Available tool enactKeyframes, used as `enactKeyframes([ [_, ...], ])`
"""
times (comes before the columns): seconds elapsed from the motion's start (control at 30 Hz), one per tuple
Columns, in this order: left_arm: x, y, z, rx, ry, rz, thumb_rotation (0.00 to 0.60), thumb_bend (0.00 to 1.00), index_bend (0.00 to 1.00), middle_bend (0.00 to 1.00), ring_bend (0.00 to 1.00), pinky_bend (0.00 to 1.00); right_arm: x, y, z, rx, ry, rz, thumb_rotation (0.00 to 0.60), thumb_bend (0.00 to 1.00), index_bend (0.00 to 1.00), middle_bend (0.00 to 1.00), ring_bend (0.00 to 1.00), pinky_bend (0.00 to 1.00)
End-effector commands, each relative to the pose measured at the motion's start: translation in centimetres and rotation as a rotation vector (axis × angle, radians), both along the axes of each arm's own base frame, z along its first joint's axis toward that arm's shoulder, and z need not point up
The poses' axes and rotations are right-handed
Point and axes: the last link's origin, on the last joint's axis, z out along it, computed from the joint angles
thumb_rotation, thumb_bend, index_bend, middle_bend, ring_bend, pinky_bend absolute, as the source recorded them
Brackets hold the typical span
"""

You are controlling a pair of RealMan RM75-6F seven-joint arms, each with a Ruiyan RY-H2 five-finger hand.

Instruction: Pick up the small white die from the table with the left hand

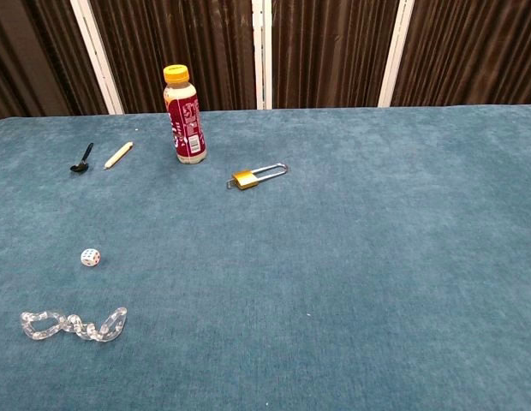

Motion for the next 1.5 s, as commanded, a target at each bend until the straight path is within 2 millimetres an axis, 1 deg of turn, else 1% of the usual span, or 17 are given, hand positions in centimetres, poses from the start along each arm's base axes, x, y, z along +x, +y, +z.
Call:
enactKeyframes([
  [0.03,0.0,0.0,-0.1,-0.002,0.0,0.002,0.6,0.22,0.0,0.0,0.0,0.0,0.0,0.0,0.0,0.001,0.0,-0.001,0.6,0.06,0.0,0.0,0.0,0.0],
  [0.33,-0.1,0.1,-0.2,-0.009,0.0,0.008,0.6,0.22,0.0,0.0,0.0,0.0,0.1,0.0,0.0,-0.001,-0.003,0.005,0.6,0.06,0.0,0.0,0.0,0.0],
  [0.6,0.1,0.8,-0.6,-0.029,-0.001,0.005,0.6,0.23,0.01,0.0,0.0,0.0,0.0,-0.1,-0.2,0.003,0.003,-0.002,0.6,0.06,0.0,0.0,0.0,0.0],
  [0.63,0.2,1.1,-0.8,-0.036,-0.003,0.005,0.6,0.24,0.03,0.0,0.0,0.0,0.1,-0.1,-0.1,0.001,0.0,0.0,0.6,0.06,0.0,0.0,0.0,0.0],
  [0.73,0.3,1.8,-1.4,-0.054,0.001,0.006,0.6,0.25,0.16,0.0,0.0,0.0,0.1,-0.1,-0.1,0.001,-0.003,0.001,0.6,0.06,0.0,0.0,0.0,0.0],
  [0.77,0.4,2.2,-1.7,-0.068,0.007,0.005,0.6,0.25,0.2,0.0,0.0,0.0,0.0,0.0,-0.1,0.002,-0.002,-0.001,0.6,0.06,0.0,0.0,0.0,0.0],
  [0.93,1.0,4.3,-4.0,-0.153,0.039,0.012,0.6,0.3,0.3,0.0,0.0,0.0,0.1,0.0,0.1,0.0,-0.008,0.002,0.6,0.06,0.0,0.0,0.0,0.0],
  [1.03,1.4,5.4,-5.4,-0.205,0.043,0.026,0.6,0.31,0.35,0.0,0.0,0.0,0.1,0.0,0.1,0.0,-0.01,-0.001,0.6,0.06,0.0,0.0,0.0,0.0],
  [1.17,1.8,6.3,-6.7,-0.242,0.039,0.039,0.6,0.31,0.36,0.0,0.0,0.0,0.0,0.0,0.2,-0.001,-0.014,-0.005,0.6,0.06,0.0,0.0,0.0,0.0],
  [1.23,2.2,7.0,-7.7,-0.267,0.047,0.042,0.6,0.31,0.37,0.0,0.0,0.0,0.0,0.0,0.3,-0.004,-0.019,-0.005,0.6,0.06,0.0,0.0,0.0,0.0],
  [1.4,3.0,8.3,-9.1,-0.302,0.068,0.047,0.6,0.32,0.37,0.0,0.0,0.0,-0.1,0.0,0.5,-0.005,-0.024,-0.008,0.6,0.06,0.0,0.0,0.0,0.0],
  [1.5,3.5,9.1,-10.0,-0.327,0.091,0.053,0.6,0.34,0.38,0.0,0.0,0.0,-0.1,0.0,0.5,-0.005,-0.025,-0.008,0.6,0.06,0.0,0.0,0.0,0.0],
])
